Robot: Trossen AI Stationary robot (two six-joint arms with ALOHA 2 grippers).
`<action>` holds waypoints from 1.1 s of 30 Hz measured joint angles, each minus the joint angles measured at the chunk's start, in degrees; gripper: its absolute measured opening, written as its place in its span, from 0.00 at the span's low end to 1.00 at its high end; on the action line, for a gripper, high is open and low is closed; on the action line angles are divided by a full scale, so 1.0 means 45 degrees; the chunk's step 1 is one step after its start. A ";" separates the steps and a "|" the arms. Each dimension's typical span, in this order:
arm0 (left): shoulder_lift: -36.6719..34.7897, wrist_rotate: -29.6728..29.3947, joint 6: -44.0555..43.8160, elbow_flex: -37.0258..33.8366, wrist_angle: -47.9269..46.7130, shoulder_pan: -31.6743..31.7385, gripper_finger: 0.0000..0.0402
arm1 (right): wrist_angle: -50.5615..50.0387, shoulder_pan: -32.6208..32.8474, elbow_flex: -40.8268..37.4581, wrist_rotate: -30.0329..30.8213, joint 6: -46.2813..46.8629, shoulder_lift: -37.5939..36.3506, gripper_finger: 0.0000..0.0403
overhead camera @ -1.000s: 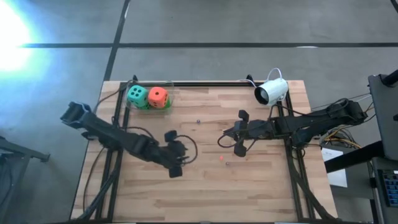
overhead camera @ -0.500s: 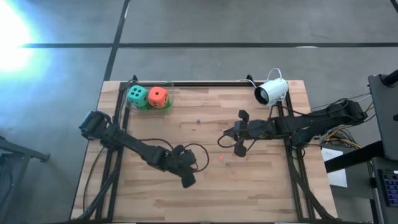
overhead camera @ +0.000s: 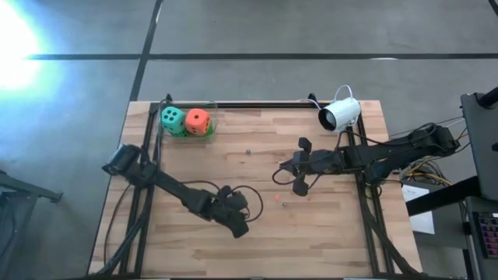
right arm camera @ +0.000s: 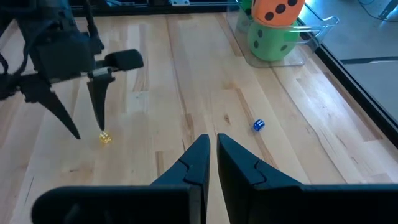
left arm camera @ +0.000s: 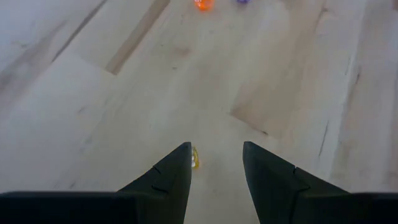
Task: Pick & Place Dice
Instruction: Put the small yellow die into the transparent bin
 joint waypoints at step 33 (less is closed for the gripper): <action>0.0268 -0.0429 0.4449 -0.0006 0.1493 0.0525 0.37 | -0.0011 0.0000 0.0001 0.0000 0.0002 0.0000 0.07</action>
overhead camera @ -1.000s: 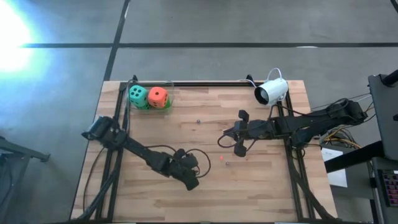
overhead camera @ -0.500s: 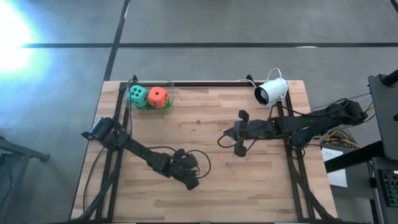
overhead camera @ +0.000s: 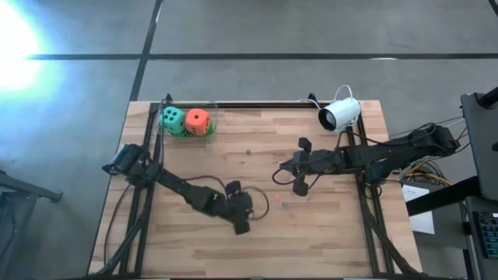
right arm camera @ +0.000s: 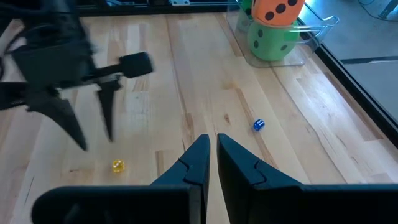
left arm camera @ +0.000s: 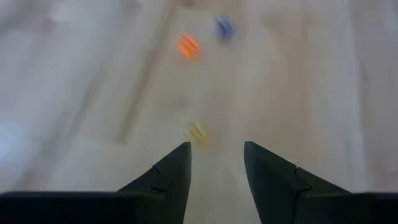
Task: Pick & Place Dice
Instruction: Put the small yellow die into the transparent bin
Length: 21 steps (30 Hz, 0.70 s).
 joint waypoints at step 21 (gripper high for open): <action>0.0519 0.1822 0.2530 -0.0267 0.1464 0.1376 0.37 | 0.0002 -0.0001 -0.0004 -0.0013 -0.0002 0.0003 0.07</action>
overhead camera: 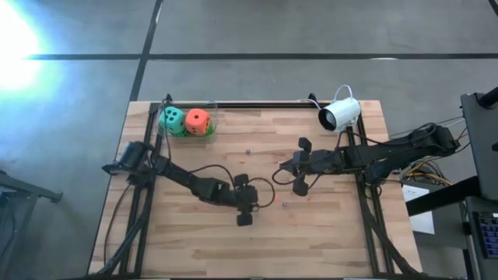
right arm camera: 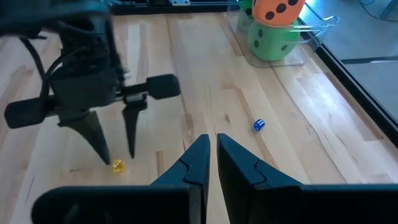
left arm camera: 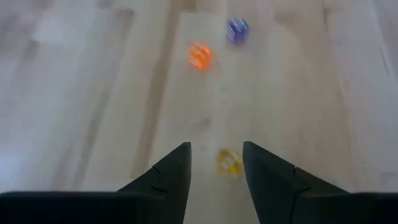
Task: Pick & Place Dice
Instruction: Put the small yellow die into the transparent bin
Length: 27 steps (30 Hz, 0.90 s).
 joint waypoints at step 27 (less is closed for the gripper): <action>0.0916 0.0520 0.0013 0.0001 0.0746 0.0027 0.37 | -0.0004 0.0001 -0.0001 -0.0011 0.0000 -0.0003 0.07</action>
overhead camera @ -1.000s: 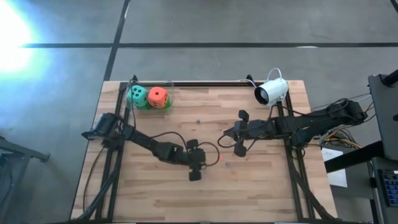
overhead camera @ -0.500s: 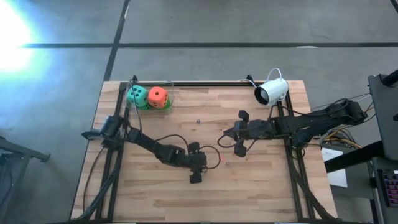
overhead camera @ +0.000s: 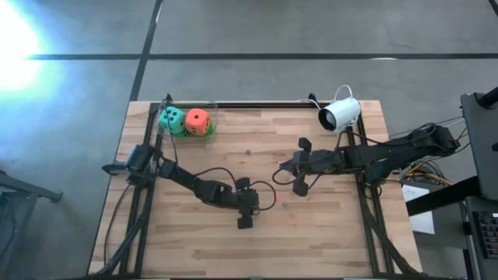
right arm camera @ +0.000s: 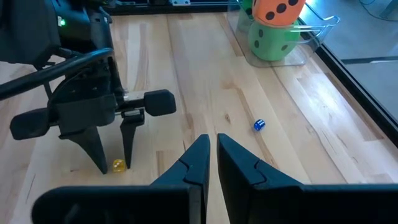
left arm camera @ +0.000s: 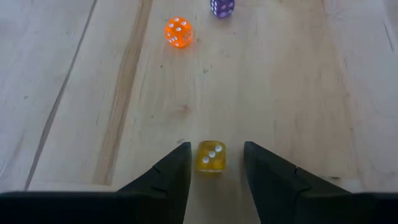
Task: Pick & Place Dice
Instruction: Put the small yellow die into the transparent bin
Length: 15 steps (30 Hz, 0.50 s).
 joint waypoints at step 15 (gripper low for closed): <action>-0.0002 0.0044 0.0042 0.0000 -0.0230 -0.0010 0.16 | 0.0000 -0.0004 0.0000 0.0000 0.0003 0.0001 0.07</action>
